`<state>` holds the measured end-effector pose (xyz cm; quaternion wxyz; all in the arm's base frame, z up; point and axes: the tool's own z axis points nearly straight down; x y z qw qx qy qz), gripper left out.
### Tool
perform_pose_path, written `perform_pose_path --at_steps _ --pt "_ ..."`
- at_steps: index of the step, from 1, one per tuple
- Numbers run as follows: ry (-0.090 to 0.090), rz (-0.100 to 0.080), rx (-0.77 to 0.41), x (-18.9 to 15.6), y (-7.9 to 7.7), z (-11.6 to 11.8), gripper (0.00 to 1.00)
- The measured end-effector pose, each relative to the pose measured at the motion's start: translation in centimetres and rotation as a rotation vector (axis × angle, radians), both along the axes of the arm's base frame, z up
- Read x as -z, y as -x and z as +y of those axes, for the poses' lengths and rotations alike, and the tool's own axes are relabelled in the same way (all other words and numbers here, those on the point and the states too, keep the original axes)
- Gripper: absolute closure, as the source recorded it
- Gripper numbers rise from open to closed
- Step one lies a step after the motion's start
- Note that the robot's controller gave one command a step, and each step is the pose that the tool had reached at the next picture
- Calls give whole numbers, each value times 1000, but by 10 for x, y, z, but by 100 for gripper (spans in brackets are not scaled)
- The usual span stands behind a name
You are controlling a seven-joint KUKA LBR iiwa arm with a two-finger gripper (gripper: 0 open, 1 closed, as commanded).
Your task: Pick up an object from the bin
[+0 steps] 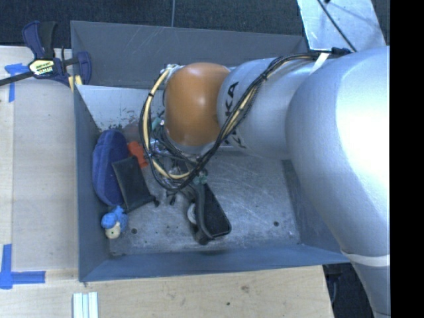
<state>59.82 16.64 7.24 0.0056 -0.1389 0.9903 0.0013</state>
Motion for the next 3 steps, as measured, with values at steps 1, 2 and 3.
perform_pose_path --at_steps 1,2,3 --pt "4 3 -281 -29 11 53 0" --pt "4 9 -45 -40 21 27 0" --pt "15 -8 -459 -3 6 60 0"
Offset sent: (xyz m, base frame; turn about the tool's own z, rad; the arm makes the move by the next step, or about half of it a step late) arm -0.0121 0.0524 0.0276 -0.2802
